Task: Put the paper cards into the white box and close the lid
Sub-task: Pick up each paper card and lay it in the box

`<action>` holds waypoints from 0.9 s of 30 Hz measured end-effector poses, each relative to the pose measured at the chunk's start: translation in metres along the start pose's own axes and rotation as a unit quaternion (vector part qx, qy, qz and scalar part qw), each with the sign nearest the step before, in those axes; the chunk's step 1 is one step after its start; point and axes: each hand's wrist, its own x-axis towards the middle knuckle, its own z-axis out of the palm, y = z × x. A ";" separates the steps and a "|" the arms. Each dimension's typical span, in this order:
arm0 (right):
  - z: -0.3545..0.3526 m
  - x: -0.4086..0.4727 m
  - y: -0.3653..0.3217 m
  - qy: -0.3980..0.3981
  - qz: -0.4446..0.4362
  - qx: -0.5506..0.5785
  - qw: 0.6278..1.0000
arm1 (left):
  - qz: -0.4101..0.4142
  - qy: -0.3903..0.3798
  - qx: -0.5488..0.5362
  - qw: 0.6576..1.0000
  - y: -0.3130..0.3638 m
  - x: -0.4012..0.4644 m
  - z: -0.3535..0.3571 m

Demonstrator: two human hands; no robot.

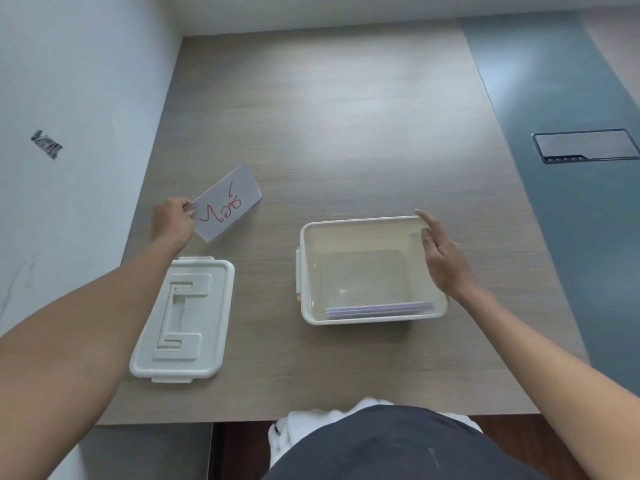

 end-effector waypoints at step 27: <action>-0.007 -0.010 0.001 -0.011 0.066 0.205 0.976 | 0.306 -0.134 -0.165 0.928 0.153 -0.123 -0.042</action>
